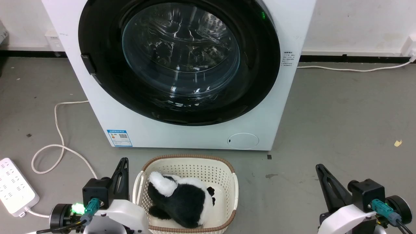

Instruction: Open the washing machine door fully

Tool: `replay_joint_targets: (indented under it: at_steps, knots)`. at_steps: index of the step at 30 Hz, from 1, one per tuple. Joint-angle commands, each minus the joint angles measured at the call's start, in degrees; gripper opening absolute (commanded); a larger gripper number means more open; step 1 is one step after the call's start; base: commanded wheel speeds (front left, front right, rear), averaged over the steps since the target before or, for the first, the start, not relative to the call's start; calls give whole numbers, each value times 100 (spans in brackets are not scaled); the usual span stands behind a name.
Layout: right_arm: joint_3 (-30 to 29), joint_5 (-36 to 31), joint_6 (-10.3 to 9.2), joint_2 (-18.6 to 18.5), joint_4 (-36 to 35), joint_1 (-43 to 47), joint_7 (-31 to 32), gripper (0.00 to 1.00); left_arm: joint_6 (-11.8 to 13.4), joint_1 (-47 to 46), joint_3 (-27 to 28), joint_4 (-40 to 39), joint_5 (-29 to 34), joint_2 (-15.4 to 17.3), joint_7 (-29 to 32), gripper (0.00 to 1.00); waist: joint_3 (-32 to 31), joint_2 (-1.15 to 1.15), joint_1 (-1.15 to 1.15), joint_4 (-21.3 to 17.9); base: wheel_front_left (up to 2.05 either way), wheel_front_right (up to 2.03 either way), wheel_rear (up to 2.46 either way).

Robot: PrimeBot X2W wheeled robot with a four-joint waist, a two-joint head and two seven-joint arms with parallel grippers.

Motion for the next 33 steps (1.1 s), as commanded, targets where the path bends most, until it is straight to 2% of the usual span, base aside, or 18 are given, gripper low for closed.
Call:
replay_joint_targets:
  at_steps: [1, 33]
  knots:
    - [-4, -43, -5, 30, -26, -77, 3, 0, 12, 101, -3, -21, 51, 7, 2, 0, 0, 0, 0, 0, 0, 0, 0]
    - [-4, -43, -5, 30, -26, -77, 3, 0, 12, 101, -3, -21, 51, 7, 2, 0, 0, 0, 0, 0, 0, 0, 0]
